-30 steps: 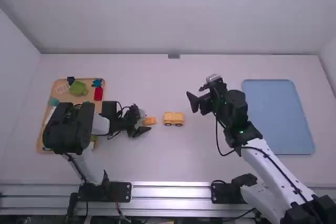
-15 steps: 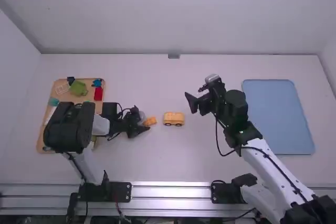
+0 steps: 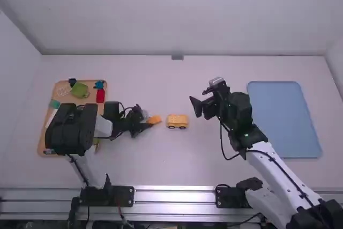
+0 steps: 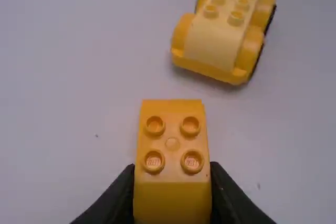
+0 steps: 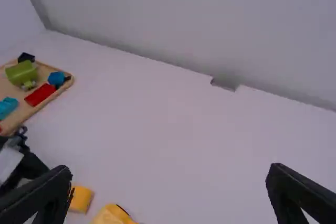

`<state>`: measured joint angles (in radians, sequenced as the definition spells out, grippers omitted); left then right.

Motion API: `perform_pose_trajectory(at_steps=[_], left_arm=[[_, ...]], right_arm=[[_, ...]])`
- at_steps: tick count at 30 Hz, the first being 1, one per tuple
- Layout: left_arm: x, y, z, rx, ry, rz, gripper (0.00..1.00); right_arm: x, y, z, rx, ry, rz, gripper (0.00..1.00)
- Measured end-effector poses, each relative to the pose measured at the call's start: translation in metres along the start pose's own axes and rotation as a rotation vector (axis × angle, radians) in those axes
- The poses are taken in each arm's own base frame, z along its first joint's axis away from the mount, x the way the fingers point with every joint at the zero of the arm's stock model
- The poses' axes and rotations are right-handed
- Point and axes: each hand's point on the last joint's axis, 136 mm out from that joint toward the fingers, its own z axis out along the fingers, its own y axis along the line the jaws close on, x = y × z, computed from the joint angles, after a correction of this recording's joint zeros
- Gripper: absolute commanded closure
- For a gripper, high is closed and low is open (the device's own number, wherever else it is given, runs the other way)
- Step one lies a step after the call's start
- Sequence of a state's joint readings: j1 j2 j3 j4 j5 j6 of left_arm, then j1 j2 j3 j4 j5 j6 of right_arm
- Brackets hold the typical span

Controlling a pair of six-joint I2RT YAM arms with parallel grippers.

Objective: Assemble lego blocks to make yellow taxi

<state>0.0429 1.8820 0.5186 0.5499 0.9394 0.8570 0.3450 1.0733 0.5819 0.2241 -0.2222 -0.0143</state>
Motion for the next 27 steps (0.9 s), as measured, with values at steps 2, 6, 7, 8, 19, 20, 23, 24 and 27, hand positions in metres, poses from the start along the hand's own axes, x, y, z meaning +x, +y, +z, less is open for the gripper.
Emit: perform_pose_trajectory(at_steps=[2,6,7,8,19,20,23,24,27], left_arm=[[-0.011,0.001,-0.002,0.011,-0.024,0.001,0.77],[-0.045,0.005,-0.013,0.033,-0.083,0.023,0.8],[-0.057,0.007,-0.016,0.037,-0.102,0.037,0.8],[-0.068,0.009,-0.019,0.047,-0.116,0.041,0.81],[-0.1,-0.027,-0.012,0.239,-0.13,0.106,0.85],[-0.101,-0.031,-0.008,0.251,-0.123,0.125,0.86],[-0.101,-0.042,0.0,0.274,-0.101,0.157,0.87],[-0.101,-0.045,0.003,0.28,-0.091,0.165,0.88],[-0.1,-0.051,0.01,0.289,-0.063,0.173,0.9]], right_arm=[[0.011,-0.005,-0.001,0.008,0.043,-0.018,0.01],[0.031,-0.013,0.002,-0.022,0.11,-0.08,0.01],[0.038,-0.013,0.005,-0.044,0.131,-0.098,0.01],[0.047,-0.012,0.01,-0.079,0.152,-0.118,0.01],[0.14,0.039,0.051,-0.58,0.08,-0.389,0.01],[0.146,0.043,0.054,-0.603,0.064,-0.42,0.01],[0.154,0.049,0.063,-0.629,0.019,-0.482,0.01],[0.157,0.05,0.065,-0.638,0.007,-0.496,0.01],[0.167,0.052,0.069,-0.658,0.0,-0.505,0.01]])
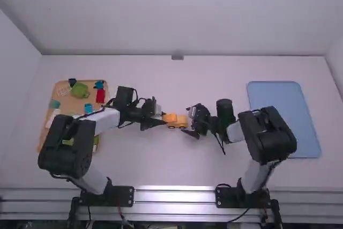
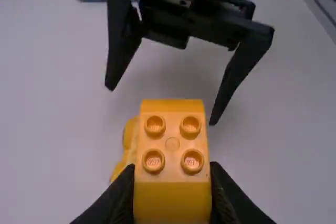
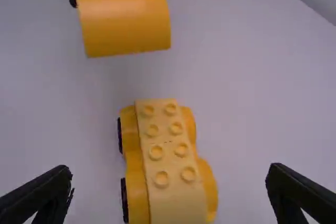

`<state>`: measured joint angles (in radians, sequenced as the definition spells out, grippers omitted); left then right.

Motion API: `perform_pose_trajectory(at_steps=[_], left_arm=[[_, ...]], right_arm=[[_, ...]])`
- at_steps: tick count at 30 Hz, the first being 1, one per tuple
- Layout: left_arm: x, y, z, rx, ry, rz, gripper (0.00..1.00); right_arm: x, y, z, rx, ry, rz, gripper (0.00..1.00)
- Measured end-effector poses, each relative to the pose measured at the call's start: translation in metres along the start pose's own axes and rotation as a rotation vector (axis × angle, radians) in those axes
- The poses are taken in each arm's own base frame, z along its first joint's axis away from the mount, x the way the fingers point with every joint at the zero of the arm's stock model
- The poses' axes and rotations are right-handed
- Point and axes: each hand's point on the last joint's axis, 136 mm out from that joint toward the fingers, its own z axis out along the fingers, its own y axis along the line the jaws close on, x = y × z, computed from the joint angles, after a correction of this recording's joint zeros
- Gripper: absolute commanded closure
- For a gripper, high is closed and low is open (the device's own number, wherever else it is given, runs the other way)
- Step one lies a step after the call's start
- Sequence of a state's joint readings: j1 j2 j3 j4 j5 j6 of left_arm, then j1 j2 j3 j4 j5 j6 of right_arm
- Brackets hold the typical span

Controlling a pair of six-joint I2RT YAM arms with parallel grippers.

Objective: Assemble lego blocks to make yellow taxi

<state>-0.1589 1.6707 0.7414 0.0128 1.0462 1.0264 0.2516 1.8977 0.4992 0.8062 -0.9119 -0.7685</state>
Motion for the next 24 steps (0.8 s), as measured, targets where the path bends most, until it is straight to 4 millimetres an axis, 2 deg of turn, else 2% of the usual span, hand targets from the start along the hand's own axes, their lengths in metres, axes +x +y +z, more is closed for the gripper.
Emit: perform_pose_trajectory(at_steps=[3,5,8,17,24], left_arm=[[0.003,-0.003,0.007,0.003,0.037,-0.004,0.91],[0.005,-0.004,0.011,0.001,0.062,-0.008,0.91],[0.007,-0.002,0.011,-0.01,0.074,-0.006,0.91],[0.01,0.018,0.02,-0.061,0.045,0.008,0.89],[0.021,0.02,0.026,-0.052,0.039,-0.023,0.9]], right_arm=[[0.012,0.002,0.006,-0.029,0.011,0.028,0.01],[0.019,-0.002,0.017,-0.062,0.001,0.036,0.01],[0.021,-0.007,0.028,-0.095,-0.029,0.024,0.01],[0.018,-0.008,0.036,-0.137,-0.073,-0.012,0.01],[0.026,0.001,0.042,-0.161,-0.026,0.022,0.13]])
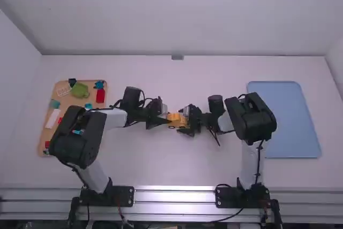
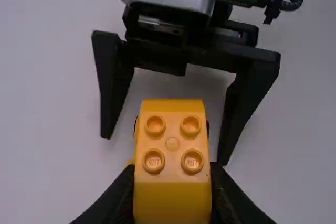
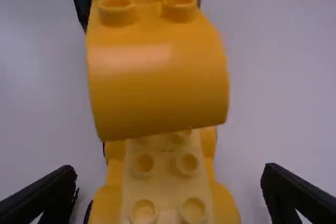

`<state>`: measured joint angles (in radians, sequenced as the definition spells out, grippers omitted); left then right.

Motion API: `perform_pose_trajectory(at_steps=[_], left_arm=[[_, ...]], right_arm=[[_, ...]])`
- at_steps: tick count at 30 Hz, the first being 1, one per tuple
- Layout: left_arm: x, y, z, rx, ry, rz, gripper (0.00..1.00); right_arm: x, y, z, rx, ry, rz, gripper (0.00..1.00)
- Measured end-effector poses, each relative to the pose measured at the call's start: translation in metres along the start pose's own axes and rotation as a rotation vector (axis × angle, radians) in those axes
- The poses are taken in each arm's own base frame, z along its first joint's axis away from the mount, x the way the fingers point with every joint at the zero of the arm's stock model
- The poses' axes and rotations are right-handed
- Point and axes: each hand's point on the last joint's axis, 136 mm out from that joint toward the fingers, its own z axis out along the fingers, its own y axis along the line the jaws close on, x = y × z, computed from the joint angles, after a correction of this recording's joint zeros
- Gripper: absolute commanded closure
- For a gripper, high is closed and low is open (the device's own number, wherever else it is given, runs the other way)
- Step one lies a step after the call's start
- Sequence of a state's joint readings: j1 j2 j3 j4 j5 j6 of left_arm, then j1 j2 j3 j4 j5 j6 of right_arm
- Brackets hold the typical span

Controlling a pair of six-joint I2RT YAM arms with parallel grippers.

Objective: Assemble lego blocks to make yellow taxi

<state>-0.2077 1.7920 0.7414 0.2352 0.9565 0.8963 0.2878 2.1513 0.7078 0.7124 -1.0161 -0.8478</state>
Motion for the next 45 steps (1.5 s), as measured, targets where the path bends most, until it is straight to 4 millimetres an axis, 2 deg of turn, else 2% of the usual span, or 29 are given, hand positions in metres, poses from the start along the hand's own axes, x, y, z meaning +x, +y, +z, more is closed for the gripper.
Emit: perform_pose_trajectory(at_steps=[3,5,8,12,19,31,40,45], left_arm=[[0.001,0.002,0.002,-0.003,-0.008,0.003,0.9],[0.004,0.001,0.004,0.006,-0.015,0.0,0.9],[0.005,0.001,0.006,0.01,-0.019,0.001,0.9],[0.005,0.0,0.011,0.014,-0.023,0.015,0.9],[0.005,-0.002,0.012,0.02,-0.022,0.013,0.89],[0.016,-0.008,0.012,0.032,0.027,-0.011,0.9],[0.012,-0.016,0.02,0.059,0.028,0.003,0.9],[0.015,-0.019,0.022,0.063,0.051,-0.002,0.94]], right_arm=[[0.005,0.005,0.002,-0.018,0.021,0.001,0.22],[0.004,0.005,0.003,-0.024,0.019,-0.019,0.33],[0.004,0.004,0.002,-0.023,0.019,-0.03,0.44],[0.003,0.003,0.002,-0.023,0.015,-0.041,0.56],[0.003,0.004,0.002,-0.027,0.014,-0.045,0.55],[0.004,0.016,0.001,-0.076,0.002,-0.028,0.53],[0.003,0.019,0.001,-0.09,-0.009,-0.046,0.51],[0.003,0.019,0.001,-0.091,-0.009,-0.044,0.51]])
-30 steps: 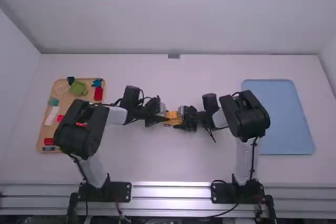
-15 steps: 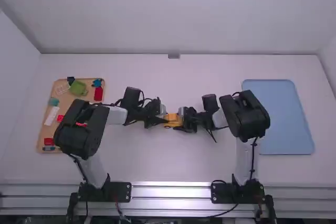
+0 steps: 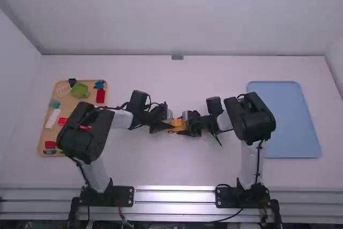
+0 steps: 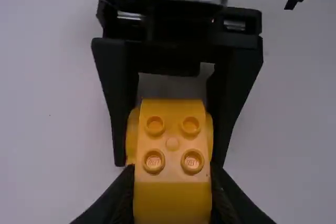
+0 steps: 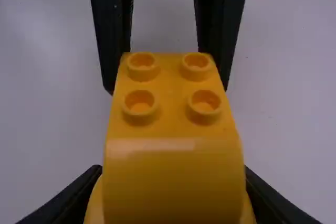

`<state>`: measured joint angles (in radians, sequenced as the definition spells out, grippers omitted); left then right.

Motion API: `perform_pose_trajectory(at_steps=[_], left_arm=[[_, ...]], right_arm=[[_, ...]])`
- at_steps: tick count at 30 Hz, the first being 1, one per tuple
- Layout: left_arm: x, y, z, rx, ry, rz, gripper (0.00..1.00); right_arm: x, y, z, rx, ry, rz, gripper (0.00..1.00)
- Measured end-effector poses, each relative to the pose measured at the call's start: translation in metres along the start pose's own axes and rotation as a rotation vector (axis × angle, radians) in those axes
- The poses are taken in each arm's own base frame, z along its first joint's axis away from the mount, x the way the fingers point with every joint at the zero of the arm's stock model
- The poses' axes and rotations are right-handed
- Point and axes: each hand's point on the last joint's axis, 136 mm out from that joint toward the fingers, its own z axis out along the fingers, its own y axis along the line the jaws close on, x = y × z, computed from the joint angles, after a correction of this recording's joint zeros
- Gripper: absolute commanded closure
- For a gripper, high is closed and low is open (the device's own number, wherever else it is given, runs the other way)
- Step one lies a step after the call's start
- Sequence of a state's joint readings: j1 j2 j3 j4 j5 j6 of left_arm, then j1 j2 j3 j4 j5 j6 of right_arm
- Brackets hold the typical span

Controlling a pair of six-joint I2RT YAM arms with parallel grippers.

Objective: Assemble lego blocks to make yellow taxi

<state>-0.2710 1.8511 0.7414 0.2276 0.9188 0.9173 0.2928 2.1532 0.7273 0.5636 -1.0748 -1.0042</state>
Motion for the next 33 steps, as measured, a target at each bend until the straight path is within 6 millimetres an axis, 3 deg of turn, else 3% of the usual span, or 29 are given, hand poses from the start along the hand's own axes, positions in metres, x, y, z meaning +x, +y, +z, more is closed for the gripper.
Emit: perform_pose_trajectory(at_steps=[20,33], left_arm=[[0.0043,-0.0027,-0.0004,0.017,0.036,-0.009,0.89],[0.0017,-0.0067,0.0077,0.008,0.088,0.047,0.94]], right_arm=[[-0.0005,0.0048,-0.0006,-0.011,-0.011,-0.011,0.49],[-0.0005,0.0081,-0.0009,-0.019,-0.017,-0.006,0.48]])
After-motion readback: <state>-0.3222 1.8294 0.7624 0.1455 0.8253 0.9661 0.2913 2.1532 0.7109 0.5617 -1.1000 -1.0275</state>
